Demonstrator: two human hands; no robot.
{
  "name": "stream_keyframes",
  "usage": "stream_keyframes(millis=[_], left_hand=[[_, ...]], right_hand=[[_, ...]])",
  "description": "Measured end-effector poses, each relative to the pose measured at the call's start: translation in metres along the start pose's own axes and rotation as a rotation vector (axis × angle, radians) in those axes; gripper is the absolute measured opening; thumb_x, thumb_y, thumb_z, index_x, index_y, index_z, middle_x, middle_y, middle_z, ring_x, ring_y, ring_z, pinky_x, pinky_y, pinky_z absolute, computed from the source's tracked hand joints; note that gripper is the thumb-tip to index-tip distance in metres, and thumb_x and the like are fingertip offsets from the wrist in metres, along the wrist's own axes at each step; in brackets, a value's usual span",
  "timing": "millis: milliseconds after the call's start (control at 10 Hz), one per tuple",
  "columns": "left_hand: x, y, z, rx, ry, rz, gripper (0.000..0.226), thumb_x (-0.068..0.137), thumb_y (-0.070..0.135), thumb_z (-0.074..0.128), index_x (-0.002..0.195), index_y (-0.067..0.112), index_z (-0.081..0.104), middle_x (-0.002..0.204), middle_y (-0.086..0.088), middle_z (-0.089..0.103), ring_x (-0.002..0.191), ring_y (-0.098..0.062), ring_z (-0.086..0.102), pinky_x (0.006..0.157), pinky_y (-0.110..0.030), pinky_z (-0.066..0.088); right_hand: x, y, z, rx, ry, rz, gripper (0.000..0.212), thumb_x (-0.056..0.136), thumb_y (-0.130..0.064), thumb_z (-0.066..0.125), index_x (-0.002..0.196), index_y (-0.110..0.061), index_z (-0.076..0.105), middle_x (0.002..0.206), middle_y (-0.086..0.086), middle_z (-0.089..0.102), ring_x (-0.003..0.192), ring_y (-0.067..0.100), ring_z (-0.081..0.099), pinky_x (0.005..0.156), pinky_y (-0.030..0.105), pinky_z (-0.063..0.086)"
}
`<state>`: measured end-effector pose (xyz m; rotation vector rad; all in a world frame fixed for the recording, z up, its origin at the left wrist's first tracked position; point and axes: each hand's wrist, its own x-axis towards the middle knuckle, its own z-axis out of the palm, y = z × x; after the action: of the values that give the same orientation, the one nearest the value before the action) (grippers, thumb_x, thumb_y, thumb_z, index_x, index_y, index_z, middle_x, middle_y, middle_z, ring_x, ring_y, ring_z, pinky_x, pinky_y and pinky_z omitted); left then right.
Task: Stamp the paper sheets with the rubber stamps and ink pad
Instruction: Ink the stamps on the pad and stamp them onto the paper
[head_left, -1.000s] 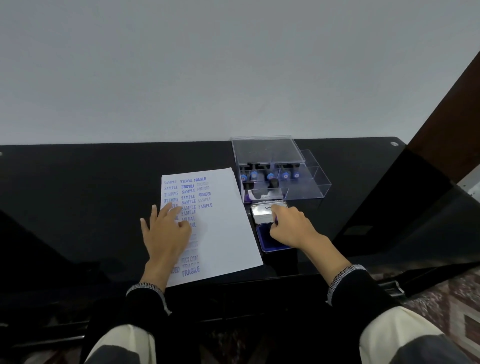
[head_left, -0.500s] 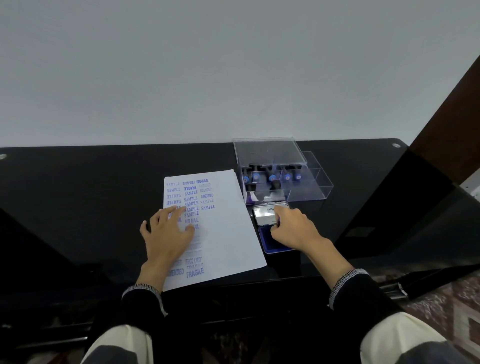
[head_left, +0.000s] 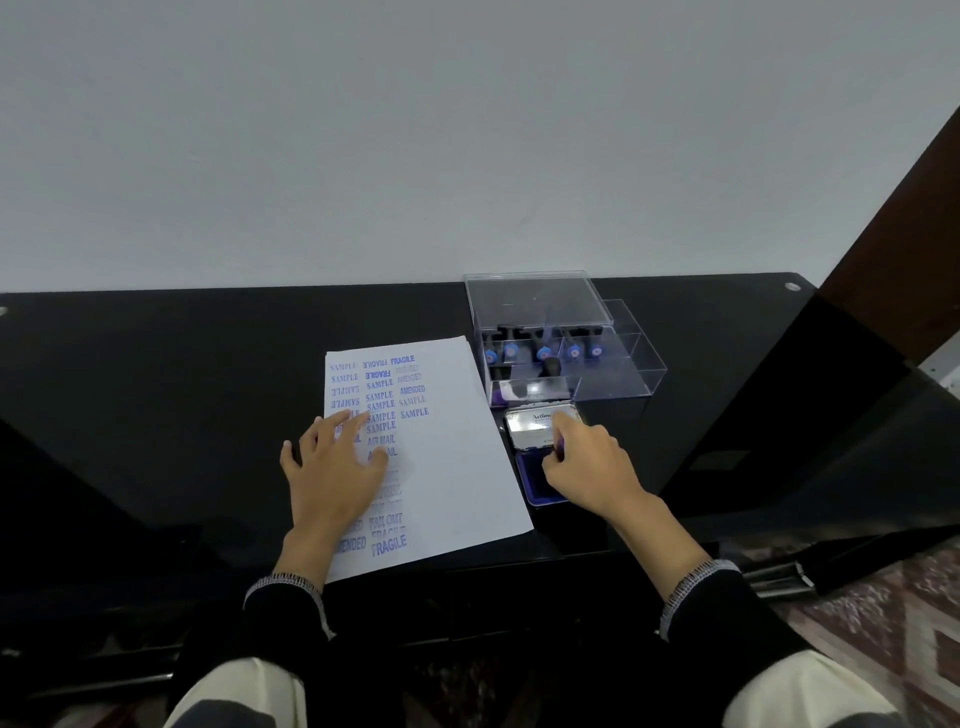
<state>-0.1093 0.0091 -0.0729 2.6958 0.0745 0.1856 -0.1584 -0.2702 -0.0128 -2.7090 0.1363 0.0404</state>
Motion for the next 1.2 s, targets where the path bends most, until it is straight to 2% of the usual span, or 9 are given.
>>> stream_keyframes(millis=[200, 400, 500, 600, 700, 800, 1000, 1100, 1200], left_hand=[[-0.001, 0.001, 0.000, -0.001, 0.003, 0.002, 0.052, 0.094, 0.043, 0.052, 0.143, 0.030, 0.043, 0.152, 0.006, 0.034, 0.145, -0.022, 0.019, 0.118, -0.053, 0.001], [-0.001, 0.000, 0.000, 0.004, -0.005, 0.002, 0.053, 0.093, 0.044, 0.052, 0.144, 0.031, 0.042, 0.152, 0.006, 0.033, 0.146, -0.021, 0.019, 0.118, -0.053, 0.001], [-0.001, 0.000, 0.000, -0.005, -0.003, 0.001, 0.053, 0.093, 0.044, 0.052, 0.143, 0.031, 0.043, 0.152, 0.006, 0.033, 0.145, -0.021, 0.019, 0.118, -0.053, 0.001], [-0.001, -0.001, 0.000, -0.007, -0.003, 0.002, 0.053, 0.093, 0.044, 0.052, 0.143, 0.031, 0.043, 0.152, 0.007, 0.033, 0.145, -0.021, 0.019, 0.118, -0.053, 0.000], [0.000, -0.001, 0.001, -0.007, -0.001, 0.000, 0.052, 0.093, 0.044, 0.051, 0.143, 0.031, 0.043, 0.152, 0.007, 0.033, 0.145, -0.021, 0.019, 0.118, -0.052, 0.000], [0.000, -0.001, 0.001, -0.001, 0.000, 0.005, 0.052, 0.093, 0.045, 0.051, 0.143, 0.031, 0.043, 0.152, 0.007, 0.034, 0.145, -0.021, 0.020, 0.118, -0.052, 0.001], [0.000, -0.001, 0.001, 0.003, 0.004, 0.006, 0.052, 0.094, 0.044, 0.051, 0.143, 0.030, 0.043, 0.152, 0.006, 0.034, 0.145, -0.021, 0.020, 0.118, -0.053, 0.001], [-0.001, -0.001, 0.001, -0.004, 0.007, 0.003, 0.052, 0.093, 0.043, 0.052, 0.143, 0.030, 0.044, 0.152, 0.006, 0.034, 0.145, -0.022, 0.020, 0.118, -0.052, 0.001], [-0.002, 0.000, 0.001, -0.005, 0.007, 0.003, 0.052, 0.093, 0.043, 0.052, 0.143, 0.030, 0.044, 0.151, 0.006, 0.035, 0.145, -0.021, 0.020, 0.118, -0.052, 0.000]], right_hand=[[-0.011, 0.005, 0.012, -0.027, 0.111, -0.017, 0.011, 0.088, -0.016, 0.053, 0.086, -0.016, 0.041, 0.071, 0.001, 0.054, 0.066, 0.021, 0.053, 0.061, 0.032, 0.041], [0.003, 0.001, 0.004, -0.011, 0.021, 0.014, 0.013, 0.081, -0.016, 0.055, 0.079, -0.015, 0.042, 0.073, 0.003, 0.055, 0.072, 0.026, 0.054, 0.059, 0.032, 0.041], [0.013, -0.002, -0.004, 0.009, -0.056, 0.022, 0.022, 0.079, -0.016, 0.058, 0.070, -0.021, 0.038, 0.072, -0.002, 0.051, 0.071, 0.021, 0.051, 0.054, 0.029, 0.036], [0.021, -0.003, -0.011, 0.059, -0.124, 0.020, 0.028, 0.079, -0.015, 0.061, 0.066, -0.026, 0.038, 0.070, -0.005, 0.049, 0.070, 0.018, 0.051, 0.052, 0.027, 0.036], [0.029, -0.002, -0.013, 0.093, -0.165, 0.048, 0.022, 0.077, -0.015, 0.063, 0.068, -0.019, 0.044, 0.072, -0.001, 0.054, 0.072, 0.021, 0.055, 0.056, 0.030, 0.042], [0.031, -0.002, -0.014, 0.103, -0.162, 0.058, 0.018, 0.076, -0.016, 0.064, 0.071, -0.014, 0.046, 0.074, 0.003, 0.056, 0.072, 0.022, 0.055, 0.057, 0.031, 0.043], [0.015, 0.002, -0.006, 0.090, -0.078, -0.001, 0.019, 0.079, -0.016, 0.060, 0.073, -0.020, 0.043, 0.074, -0.006, 0.054, 0.076, 0.023, 0.057, 0.054, 0.027, 0.040], [0.005, 0.005, 0.000, 0.068, -0.018, -0.015, 0.014, 0.083, -0.015, 0.057, 0.080, -0.016, 0.043, 0.072, -0.006, 0.051, 0.071, 0.022, 0.054, 0.051, 0.027, 0.037], [-0.003, 0.007, 0.001, 0.058, 0.020, -0.020, 0.012, 0.085, -0.017, 0.054, 0.084, -0.015, 0.042, 0.073, 0.004, 0.055, 0.068, 0.025, 0.054, 0.057, 0.035, 0.043]])
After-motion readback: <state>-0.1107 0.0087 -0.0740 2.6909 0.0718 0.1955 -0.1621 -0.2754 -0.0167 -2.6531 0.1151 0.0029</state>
